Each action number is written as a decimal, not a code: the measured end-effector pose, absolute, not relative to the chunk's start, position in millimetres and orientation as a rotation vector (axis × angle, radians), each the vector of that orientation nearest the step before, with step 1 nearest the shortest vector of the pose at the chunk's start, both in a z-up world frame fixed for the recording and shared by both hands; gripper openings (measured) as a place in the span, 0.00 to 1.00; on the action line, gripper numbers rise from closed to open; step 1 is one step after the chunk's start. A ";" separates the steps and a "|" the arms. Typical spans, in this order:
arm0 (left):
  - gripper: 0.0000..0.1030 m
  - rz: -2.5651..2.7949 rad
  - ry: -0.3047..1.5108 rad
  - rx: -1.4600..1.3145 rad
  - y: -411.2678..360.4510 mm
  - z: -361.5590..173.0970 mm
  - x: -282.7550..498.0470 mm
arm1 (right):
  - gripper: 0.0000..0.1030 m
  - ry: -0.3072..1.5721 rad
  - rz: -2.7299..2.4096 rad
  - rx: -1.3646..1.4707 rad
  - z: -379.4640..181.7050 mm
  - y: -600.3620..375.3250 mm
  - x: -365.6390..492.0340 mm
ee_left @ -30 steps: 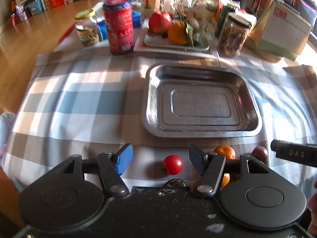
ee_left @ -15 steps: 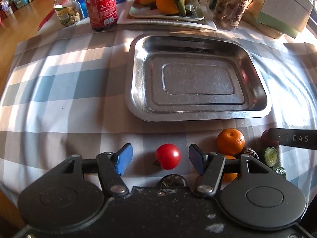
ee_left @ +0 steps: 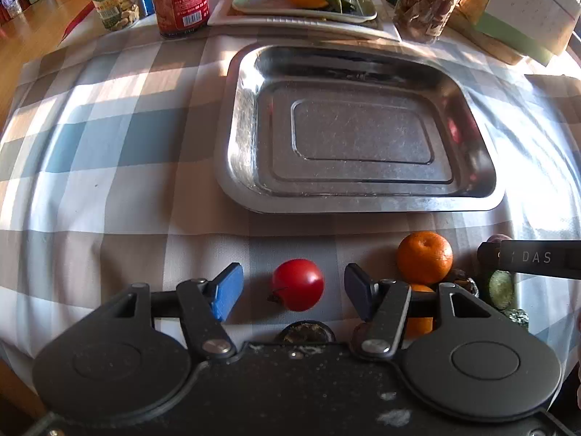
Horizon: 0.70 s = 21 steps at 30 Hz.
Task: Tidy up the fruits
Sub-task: 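Grasp the red cherry tomato with the left tool while the right tool grasps a red plum, then carry the tomato in the left tool while the right tool carries the plum over the steel tray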
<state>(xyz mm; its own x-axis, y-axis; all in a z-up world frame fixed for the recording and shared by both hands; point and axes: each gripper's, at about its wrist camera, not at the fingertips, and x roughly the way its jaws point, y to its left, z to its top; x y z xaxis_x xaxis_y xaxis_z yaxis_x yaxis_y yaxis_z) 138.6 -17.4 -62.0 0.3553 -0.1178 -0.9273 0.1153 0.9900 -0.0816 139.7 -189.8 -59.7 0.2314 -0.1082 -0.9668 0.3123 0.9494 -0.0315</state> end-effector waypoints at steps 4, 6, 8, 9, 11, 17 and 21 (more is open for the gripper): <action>0.60 -0.144 1.219 -0.008 -16.9 -69.5 141.8 | 0.54 1.318 -0.299 0.154 -63.2 -185.8 142.4; 0.59 -0.143 1.228 -0.015 -16.2 -72.1 144.4 | 0.50 1.312 -0.295 0.146 -62.1 -185.7 142.7; 0.58 -0.142 1.230 -0.015 -16.4 -74.6 145.6 | 0.45 1.303 -0.289 0.150 -60.5 -186.7 143.3; 0.57 -0.144 1.229 -0.013 -17.2 -75.6 145.6 | 0.45 1.300 -0.289 0.156 -59.1 -187.5 143.7; 0.45 -0.147 1.229 -0.011 -18.0 -77.7 145.2 | 0.45 1.306 -0.290 0.171 -58.9 -189.6 145.5; 0.31 -0.175 1.231 -0.032 -17.0 -77.0 145.6 | 0.45 1.308 -0.291 0.227 -57.5 -197.9 147.0; 0.30 -0.193 1.228 -0.052 -16.3 -70.8 144.5 | 0.45 1.296 -0.308 0.253 -52.2 -204.2 147.1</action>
